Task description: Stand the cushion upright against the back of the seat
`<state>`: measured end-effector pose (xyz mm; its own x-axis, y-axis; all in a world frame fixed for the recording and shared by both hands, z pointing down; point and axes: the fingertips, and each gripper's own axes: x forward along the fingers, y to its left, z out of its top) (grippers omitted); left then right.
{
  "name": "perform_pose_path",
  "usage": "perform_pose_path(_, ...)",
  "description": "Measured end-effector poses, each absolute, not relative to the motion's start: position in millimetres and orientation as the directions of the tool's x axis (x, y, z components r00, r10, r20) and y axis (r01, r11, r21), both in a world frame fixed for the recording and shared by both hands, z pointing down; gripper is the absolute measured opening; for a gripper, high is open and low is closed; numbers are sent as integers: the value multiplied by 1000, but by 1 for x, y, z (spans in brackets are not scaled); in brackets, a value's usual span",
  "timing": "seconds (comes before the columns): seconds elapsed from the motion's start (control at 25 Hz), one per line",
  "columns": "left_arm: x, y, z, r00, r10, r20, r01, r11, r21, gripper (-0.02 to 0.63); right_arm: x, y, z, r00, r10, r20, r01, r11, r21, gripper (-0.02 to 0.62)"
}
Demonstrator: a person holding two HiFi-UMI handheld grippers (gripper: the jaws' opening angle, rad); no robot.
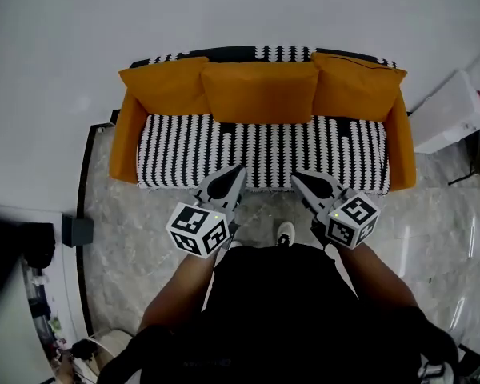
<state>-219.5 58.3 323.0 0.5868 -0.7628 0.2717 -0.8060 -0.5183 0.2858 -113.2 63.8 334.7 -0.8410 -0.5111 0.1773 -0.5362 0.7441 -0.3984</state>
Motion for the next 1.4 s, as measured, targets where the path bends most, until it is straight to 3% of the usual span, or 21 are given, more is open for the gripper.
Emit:
perform_pose_path(0.52, -270, 130, 325, 702, -644, 305, -712, -640, 288, 17, -166, 143, 330, -730, -653, 200, -671, 631, -388, 35)
perform_pose_path(0.84, -276, 152, 329, 741, -599, 305, -671, -681, 293, 17, -154, 178, 336, -653, -724, 221, -741, 551, -384, 35)
perform_pose_path(1.4, -246, 164, 319, 692, -662, 288, -722, -628, 290, 17, -127, 177, 323, -721, -650, 240, -689, 636, -348, 35)
